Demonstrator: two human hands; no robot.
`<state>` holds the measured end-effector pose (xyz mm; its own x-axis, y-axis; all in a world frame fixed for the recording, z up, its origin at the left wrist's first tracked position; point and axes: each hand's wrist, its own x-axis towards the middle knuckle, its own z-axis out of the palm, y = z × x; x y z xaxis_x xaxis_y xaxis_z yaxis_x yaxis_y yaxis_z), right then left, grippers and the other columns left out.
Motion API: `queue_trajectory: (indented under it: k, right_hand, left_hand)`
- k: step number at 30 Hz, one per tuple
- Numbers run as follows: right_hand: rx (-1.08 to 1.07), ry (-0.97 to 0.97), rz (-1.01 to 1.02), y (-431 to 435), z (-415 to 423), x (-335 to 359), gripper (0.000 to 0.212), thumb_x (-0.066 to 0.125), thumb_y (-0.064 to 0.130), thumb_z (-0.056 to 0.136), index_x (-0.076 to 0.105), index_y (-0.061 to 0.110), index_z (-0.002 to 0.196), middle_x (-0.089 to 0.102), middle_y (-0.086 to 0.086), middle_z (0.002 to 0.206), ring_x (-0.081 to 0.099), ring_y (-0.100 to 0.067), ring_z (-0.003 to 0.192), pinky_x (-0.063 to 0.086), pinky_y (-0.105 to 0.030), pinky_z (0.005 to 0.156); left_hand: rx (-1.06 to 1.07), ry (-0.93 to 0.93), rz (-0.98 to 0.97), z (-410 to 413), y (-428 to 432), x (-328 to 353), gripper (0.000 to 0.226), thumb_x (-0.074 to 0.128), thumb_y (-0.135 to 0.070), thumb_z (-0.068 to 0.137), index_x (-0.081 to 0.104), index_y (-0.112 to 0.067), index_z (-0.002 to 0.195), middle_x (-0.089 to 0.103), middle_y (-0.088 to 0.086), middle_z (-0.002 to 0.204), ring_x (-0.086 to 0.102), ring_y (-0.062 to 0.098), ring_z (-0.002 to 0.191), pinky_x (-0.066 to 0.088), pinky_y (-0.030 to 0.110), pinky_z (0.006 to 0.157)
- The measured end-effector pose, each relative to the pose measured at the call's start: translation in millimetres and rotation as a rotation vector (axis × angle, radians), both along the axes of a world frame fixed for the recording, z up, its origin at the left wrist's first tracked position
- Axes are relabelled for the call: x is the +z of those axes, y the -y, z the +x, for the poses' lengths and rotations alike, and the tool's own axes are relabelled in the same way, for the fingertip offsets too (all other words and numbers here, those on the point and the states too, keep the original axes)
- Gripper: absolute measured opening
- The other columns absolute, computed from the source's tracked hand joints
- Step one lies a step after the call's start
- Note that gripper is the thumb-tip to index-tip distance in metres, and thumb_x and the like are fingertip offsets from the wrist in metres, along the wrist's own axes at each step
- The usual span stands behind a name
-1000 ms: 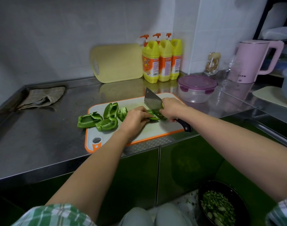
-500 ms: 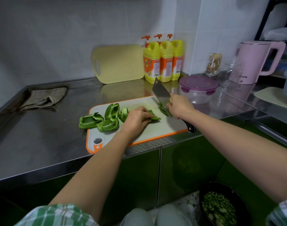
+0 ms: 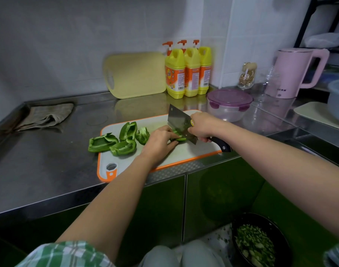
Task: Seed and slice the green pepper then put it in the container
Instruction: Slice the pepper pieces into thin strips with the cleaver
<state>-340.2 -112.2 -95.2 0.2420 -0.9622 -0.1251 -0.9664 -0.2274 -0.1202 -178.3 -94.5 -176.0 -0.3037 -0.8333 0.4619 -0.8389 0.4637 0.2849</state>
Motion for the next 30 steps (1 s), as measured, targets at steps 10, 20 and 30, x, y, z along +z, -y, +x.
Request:
queue_trajectory:
  k: [10, 20, 30]
  right_hand:
    - [0.005, -0.151, 0.031, -11.0, 11.7, 0.7, 0.012, 0.056, -0.008, 0.08, 0.065, -0.002, 0.077, 0.055, -0.01, 0.055, 0.048, -0.017, 0.044, 0.041, -0.024, 0.043]
    - [-0.061, 0.011, -0.055, -2.4, 22.7, -17.7, 0.01, 0.061, -0.004, 0.078, 0.055, 0.003, 0.073, 0.054, -0.009, 0.056, 0.053, -0.022, 0.048, 0.043, -0.026, 0.047]
    - [-0.106, 0.222, -0.155, 5.6, 9.6, -17.9, 0.013, 0.049, 0.016, 0.095, 0.054, 0.008, 0.103, 0.065, -0.013, 0.078, 0.056, -0.023, 0.051, 0.047, -0.029, 0.047]
  left_hand:
    - [-0.008, 0.022, -0.011, -0.8, -0.1, -1.4, 0.024, 0.07, -0.019, 0.087, 0.074, -0.012, 0.11, 0.062, 0.009, 0.101, 0.059, 0.026, 0.095, 0.043, 0.03, 0.082]
    - [-0.051, -0.003, 0.022, 4.7, 2.1, -0.6, 0.023, 0.071, -0.014, 0.085, 0.075, -0.009, 0.107, 0.064, 0.012, 0.1, 0.061, 0.028, 0.092, 0.043, 0.029, 0.08]
    - [-0.032, -0.024, -0.017, 5.8, 0.9, 1.3, 0.02, 0.075, -0.019, 0.081, 0.076, -0.011, 0.1, 0.07, 0.009, 0.097, 0.065, 0.027, 0.089, 0.047, 0.031, 0.078]
